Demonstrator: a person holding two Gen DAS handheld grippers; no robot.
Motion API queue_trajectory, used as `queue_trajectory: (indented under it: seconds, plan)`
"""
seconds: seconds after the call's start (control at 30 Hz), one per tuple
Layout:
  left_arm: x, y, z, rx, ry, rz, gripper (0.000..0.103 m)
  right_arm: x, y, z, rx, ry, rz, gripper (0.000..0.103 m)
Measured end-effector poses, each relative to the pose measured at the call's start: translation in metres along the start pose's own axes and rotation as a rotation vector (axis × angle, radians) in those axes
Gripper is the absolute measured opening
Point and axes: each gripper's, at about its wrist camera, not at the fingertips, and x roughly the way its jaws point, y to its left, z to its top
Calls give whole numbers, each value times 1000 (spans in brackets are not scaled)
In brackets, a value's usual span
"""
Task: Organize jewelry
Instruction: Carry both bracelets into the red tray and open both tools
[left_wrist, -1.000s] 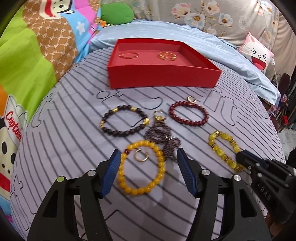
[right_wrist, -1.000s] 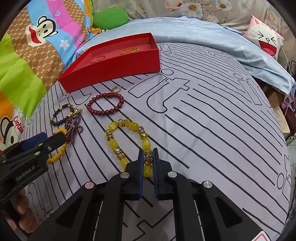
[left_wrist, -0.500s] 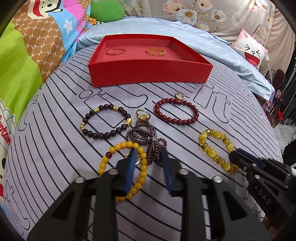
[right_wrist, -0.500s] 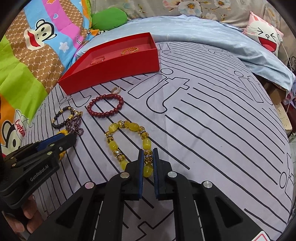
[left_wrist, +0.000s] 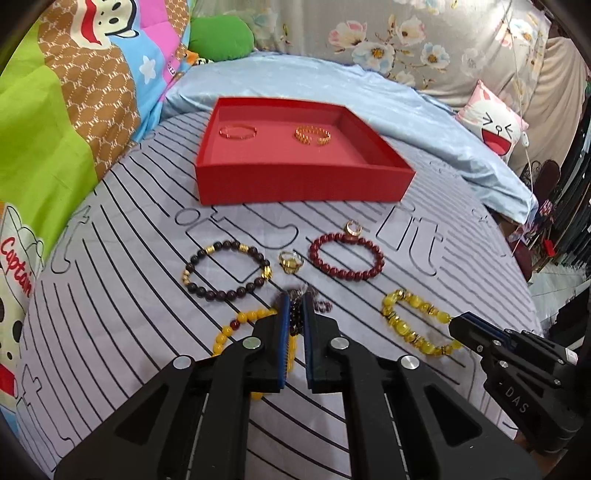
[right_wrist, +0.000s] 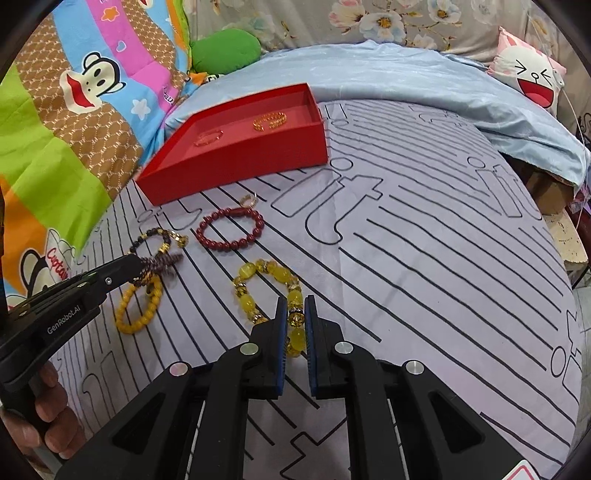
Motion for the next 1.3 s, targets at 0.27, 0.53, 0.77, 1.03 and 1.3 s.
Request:
queue_trajectory:
  seconds: [0.27,0.53,0.77,1.03,1.3]
  plan:
    - [-24,4,12,-23,-35,-18,6,-26,8,9,-15,-58,34,9]
    - [-42,7,24,-24,-54,-27,6,-44,5,19,-8,-99,43,9]
    - [-55,10,44,-8,-84,-30,6,-55,4,37,-13,-137,47,9]
    - [-63,12,80,21,-127,-33,6,-61,7,72,-32,-178,79,9]
    - [-42,12,123,41,-132,-43,6,-43,23,129,-79,-200,114,9]
